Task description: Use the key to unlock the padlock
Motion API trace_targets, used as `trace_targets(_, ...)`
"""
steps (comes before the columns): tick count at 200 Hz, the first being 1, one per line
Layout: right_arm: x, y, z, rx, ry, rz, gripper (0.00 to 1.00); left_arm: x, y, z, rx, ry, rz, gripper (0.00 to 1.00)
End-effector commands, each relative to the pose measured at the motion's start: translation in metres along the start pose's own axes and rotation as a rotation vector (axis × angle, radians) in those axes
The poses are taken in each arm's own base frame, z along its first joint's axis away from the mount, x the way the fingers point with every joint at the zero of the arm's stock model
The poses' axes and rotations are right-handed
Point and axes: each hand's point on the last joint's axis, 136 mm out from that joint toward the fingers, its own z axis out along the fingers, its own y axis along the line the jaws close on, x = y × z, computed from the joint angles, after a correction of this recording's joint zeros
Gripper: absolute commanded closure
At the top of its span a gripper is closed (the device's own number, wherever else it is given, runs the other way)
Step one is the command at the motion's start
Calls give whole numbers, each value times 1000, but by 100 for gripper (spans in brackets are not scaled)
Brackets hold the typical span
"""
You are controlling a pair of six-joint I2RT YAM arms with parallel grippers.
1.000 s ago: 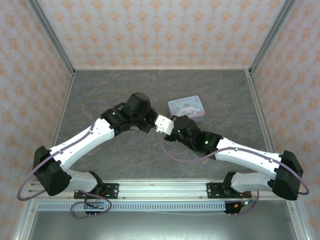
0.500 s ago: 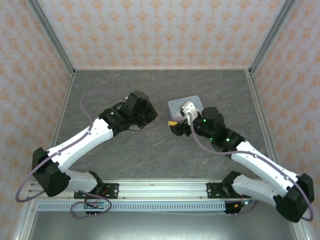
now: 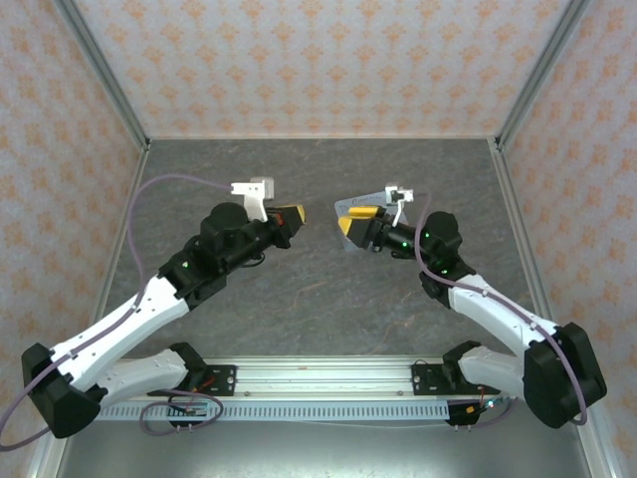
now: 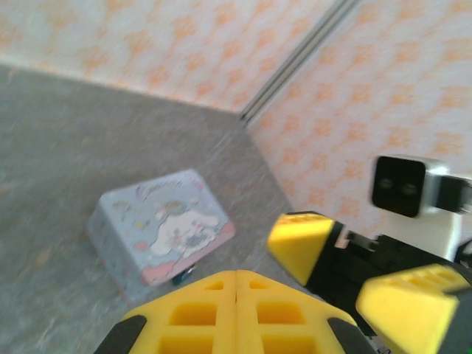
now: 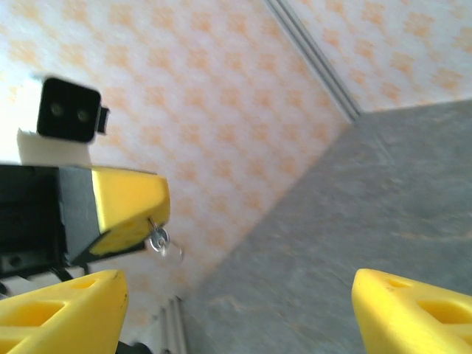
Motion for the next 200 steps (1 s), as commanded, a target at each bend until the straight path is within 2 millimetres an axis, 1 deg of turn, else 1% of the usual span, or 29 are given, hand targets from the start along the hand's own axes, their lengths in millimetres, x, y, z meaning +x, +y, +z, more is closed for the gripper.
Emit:
trace_targets(1,-31,46,-2,-199,-100,0,22,-30,-35,-12,160,-145,100,100)
trace_targets(15,-29,50,4,-221,-84,17,22,-32,-36,-12,168,-156,97,100)
trace_targets(26,-28,60,7,-252,-76,10,23,-31,-37,-11,177,-156,92,100)
trace_targets(29,-24,56,11,-249,-62,22,23,-31,-37,-10,180,-153,90,100)
trace_targets(37,-20,60,16,-266,-47,24,24,-30,-39,-9,188,-149,85,100)
trace_targets(60,-16,66,26,-298,-24,30,29,-29,-42,-8,208,-145,76,100)
trace_targets(102,-9,77,43,-361,23,48,34,-29,-46,-8,221,-133,86,100)
trace_targets(124,-11,77,48,-369,25,56,38,-29,-47,-9,225,-130,92,100)
trace_targets(144,-10,79,49,-379,34,55,43,-27,-46,-8,222,-125,90,100)
trace_targets(171,-6,77,50,-377,50,64,51,-26,-43,-7,212,-125,88,100)
trace_targets(200,-2,76,51,-379,66,74,56,-26,-42,-7,209,-126,87,100)
